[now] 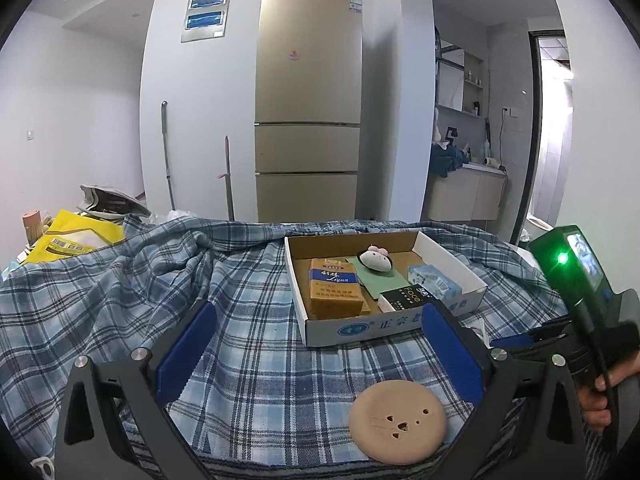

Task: Organize soft objects
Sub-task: 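Grasp the beige wooden coaster with the left tool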

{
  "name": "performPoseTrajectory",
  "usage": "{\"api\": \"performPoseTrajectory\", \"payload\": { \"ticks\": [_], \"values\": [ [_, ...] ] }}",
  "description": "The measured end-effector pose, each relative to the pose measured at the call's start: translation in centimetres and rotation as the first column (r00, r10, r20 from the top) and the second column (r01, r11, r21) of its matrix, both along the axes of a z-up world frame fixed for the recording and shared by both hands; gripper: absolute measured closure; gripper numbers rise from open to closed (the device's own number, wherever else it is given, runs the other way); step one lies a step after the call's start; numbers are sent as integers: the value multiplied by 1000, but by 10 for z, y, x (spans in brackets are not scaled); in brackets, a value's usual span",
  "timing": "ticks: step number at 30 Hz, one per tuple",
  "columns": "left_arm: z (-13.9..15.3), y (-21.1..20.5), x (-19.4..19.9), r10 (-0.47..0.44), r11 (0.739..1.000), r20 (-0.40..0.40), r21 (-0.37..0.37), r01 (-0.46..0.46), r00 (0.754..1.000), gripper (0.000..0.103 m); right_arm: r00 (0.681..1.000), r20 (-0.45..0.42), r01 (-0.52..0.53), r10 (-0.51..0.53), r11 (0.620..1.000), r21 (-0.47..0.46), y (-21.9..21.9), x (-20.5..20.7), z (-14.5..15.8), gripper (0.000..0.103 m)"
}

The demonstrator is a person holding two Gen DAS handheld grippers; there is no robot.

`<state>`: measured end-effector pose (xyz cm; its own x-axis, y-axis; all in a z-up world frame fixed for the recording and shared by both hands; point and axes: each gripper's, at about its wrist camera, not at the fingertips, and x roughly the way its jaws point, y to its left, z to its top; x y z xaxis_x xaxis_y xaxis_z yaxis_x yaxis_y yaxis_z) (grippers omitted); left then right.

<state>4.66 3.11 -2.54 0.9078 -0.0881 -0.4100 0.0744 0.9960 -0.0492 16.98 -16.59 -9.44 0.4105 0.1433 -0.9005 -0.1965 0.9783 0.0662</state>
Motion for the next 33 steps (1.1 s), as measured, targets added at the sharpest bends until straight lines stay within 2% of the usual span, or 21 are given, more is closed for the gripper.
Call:
{"api": "performPoseTrajectory", "payload": {
  "ticks": [3, 6, 9, 11, 12, 14, 17, 20, 24, 29, 33],
  "values": [
    [0, 1, 1, 2, 1000, -6, 1, -2, 1000, 0, 1000, 7, -10, 10, 999, -38, 5, 3, -7, 74],
    [-1, 1, 2, 5, 1000, -13, 3, -5, 1000, 0, 999, 26, -43, 45, 998, -51, 6, -2, -7, 82],
    [-2, 1, 3, 6, 1000, -22, 3, -6, 1000, 0, 983, 30, -177, 180, 981, -81, 14, -4, -2, 82],
    [-3, 1, 5, 5, 1000, -29, 2, -5, 1000, 0, 955, -46, -294, 292, 955, -33, 16, -1, -2, 82],
    [-3, 1, 5, 5, 1000, -30, 2, -5, 1000, 0, 948, -75, -312, 311, 950, -6, 15, 1, -2, 82],
    [-3, 0, 6, 4, 1000, -33, 5, -4, 999, 0, 950, -83, -302, 300, 953, -12, 13, 2, -2, 82],
    [-4, -2, 5, 9, 1000, -37, 25, -8, 999, 0, 960, -49, -280, 277, 957, -75, 10, -6, -4, 79],
    [-6, -5, 6, -14, 999, -46, 31, 15, 999, 0, 970, -12, -245, 244, 968, -57, 5, -15, -4, 79],
    [-9, -9, 12, -38, 998, -95, 41, 42, 995, 0, 984, 27, -176, 176, 984, -22, -4, -18, -4, 79],
    [-8, -16, 16, -30, 994, -160, 98, 46, 987, 0, 976, 136, -168, 171, 985, -35, -5, -37, -3, 83],
    [-7, -26, 18, -69, 988, -222, 118, 97, 973, 0, 957, 242, -175, 162, 984, 33, -12, -47, 17, 83]
  ]
}}
